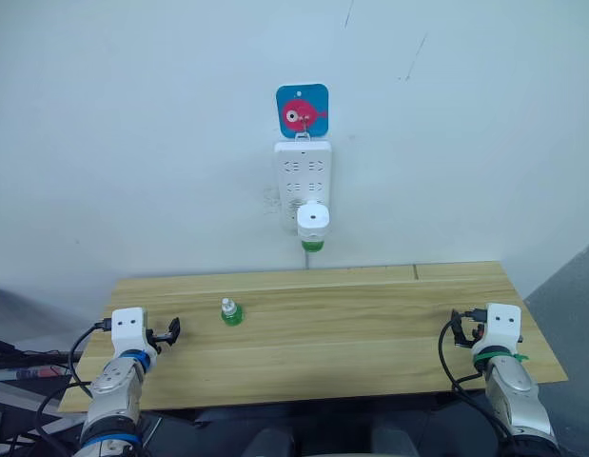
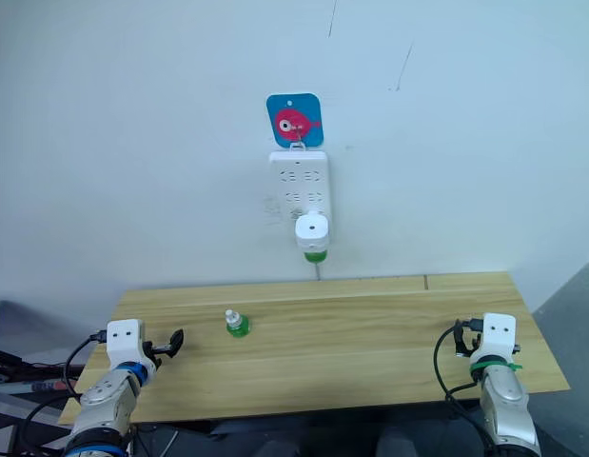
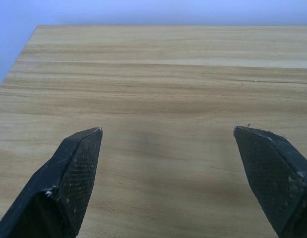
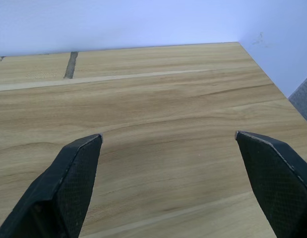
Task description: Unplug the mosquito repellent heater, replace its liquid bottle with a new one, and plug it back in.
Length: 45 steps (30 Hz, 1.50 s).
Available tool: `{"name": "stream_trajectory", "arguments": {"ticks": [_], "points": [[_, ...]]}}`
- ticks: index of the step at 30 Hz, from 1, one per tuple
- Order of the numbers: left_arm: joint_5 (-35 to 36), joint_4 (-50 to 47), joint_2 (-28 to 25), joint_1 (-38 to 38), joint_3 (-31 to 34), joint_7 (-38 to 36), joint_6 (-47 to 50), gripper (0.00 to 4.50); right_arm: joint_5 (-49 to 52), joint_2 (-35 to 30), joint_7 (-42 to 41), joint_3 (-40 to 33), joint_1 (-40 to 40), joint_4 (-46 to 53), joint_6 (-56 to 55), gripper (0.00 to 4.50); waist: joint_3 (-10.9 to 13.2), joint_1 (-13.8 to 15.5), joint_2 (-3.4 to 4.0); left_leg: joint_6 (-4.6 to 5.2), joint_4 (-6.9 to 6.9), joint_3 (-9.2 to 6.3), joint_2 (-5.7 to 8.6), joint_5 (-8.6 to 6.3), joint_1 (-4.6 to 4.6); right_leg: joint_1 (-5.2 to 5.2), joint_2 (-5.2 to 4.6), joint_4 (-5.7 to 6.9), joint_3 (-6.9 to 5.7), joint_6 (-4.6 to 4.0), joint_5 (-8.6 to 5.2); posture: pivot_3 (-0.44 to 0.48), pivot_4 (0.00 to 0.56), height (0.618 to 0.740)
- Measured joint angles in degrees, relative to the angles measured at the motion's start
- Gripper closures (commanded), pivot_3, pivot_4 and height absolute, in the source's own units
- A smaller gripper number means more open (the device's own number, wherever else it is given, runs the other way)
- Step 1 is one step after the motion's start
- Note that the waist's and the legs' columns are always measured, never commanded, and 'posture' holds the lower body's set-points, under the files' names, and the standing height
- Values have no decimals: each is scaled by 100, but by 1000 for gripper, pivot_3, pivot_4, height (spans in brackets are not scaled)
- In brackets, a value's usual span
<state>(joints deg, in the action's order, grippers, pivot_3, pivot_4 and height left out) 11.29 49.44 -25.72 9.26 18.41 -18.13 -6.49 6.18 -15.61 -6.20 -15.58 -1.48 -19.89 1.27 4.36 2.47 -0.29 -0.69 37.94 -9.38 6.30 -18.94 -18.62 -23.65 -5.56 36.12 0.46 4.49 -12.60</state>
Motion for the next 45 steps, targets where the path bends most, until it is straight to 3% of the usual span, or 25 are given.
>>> {"name": "stream_trajectory", "arguments": {"ticks": [10,14,18,21,24,27,34,39,45], "points": [[42,-207,-8,-167,29,-61,25,0,-44,-19,-218,245,-79,596,60,18,4,-52,0,1,-2,6,-3,-2,-3,-9,4,0,10,1,0,59,101,740],[545,-1374,-122,-791,215,-679,393,0,102,-142,-627,389,-311,1471,476,18,25,-109,-3,5,-1,10,-7,-7,-14,-20,4,0,25,0,0,64,112,740],[1055,-3008,-618,-1237,236,-1477,1026,0,670,-300,-1060,443,-175,2672,1343,18,129,-106,1,25,2,8,-14,-18,-16,-19,9,2,27,-2,0,79,127,740],[1580,-4042,-856,-1057,292,-1787,1604,588,983,-471,-1298,601,304,3315,1934,0,185,-80,11,26,2,4,-14,-18,-17,-17,9,0,12,-4,3,89,135,740],[1955,-4725,-1065,-588,272,-1937,2245,1547,1428,-617,-1469,624,780,3676,2650,0,219,-67,6,5,2,2,-15,-6,-23,-21,9,-2,3,-7,4,99,138,740],[2036,-5190,-1128,-68,39,-2022,2631,1547,1905,-804,-1667,650,1178,4032,3340,0,244,-91,10,6,1,16,-10,-8,-30,-36,8,-6,15,-7,5,86,136,740],[1880,-5024,-883,977,-744,-2283,2838,1547,2669,-1388,-2149,1196,2590,4853,4599,0,291,-128,-4,-4,-5,17,-25,-19,-42,-55,20,-7,12,-12,8,55,130,740],[1559,-4293,-624,1642,-1144,-2557,2592,1547,2864,-1267,-2210,1648,3341,5025,4942,0,312,-116,-42,-4,2,16,-23,-19,-48,-56,20,-11,8,-17,12,44,127,740],[1324,-3696,-304,2226,-1428,-2891,2307,1547,2895,-891,-1965,1778,3488,5026,5078,0,316,-121,-49,-4,8,12,-21,-19,-80,-83,16,-12,4,-19,16,35,129,740]]}}
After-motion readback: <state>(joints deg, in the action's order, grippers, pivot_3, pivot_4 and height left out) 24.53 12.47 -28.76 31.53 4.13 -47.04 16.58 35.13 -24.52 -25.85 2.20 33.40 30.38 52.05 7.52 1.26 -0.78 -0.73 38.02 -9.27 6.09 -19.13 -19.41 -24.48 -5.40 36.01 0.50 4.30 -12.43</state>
